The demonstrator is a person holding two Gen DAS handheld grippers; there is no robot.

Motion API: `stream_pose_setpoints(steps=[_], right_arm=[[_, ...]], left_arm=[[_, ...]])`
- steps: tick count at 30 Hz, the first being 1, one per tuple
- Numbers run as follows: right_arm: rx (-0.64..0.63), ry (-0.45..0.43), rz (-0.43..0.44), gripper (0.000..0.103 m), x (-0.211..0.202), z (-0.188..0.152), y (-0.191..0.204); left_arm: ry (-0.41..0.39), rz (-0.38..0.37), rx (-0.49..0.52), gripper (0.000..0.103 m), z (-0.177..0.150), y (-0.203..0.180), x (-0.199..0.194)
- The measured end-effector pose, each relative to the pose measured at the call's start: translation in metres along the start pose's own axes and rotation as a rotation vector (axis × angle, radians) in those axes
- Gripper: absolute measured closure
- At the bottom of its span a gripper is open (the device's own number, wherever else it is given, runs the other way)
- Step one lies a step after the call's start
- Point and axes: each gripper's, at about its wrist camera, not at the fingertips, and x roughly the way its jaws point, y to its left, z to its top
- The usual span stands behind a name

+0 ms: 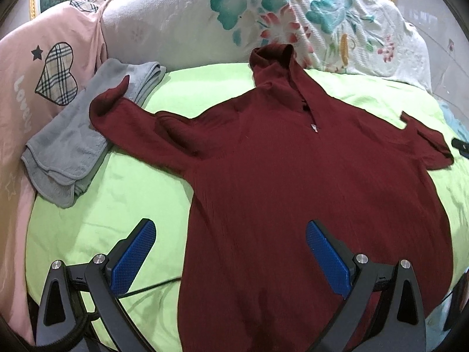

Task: Fold large clothes
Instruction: 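Grasp the hoodie sleeve with the right gripper and fold it across the body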

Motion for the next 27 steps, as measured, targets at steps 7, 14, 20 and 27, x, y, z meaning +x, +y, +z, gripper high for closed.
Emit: stream_pose_setpoints(steps=[7,14,20,27], right_arm=[[-0.03,0.081,-0.092,0.028,0.104,0.069,-0.03],[-0.09,0.181,-0.158,0.03,0.18,0.089,-0.044],[0.033,0.141,-0.12,0.093,0.173,0.089,-0.07],[0.125,0.019,0.145,0.094,0.107,0.081,-0.017]], left_arm=[[0.015,0.02,0.019,0.001,0.023,-0.008,0.034],[0.036,0.026,0.026,0.001,0.038,-0.019,0.069],[0.064,0.021,0.016,0.001,0.036,-0.023,0.088],[0.065,0.003,0.001,0.001,0.03,-0.024,0.09]])
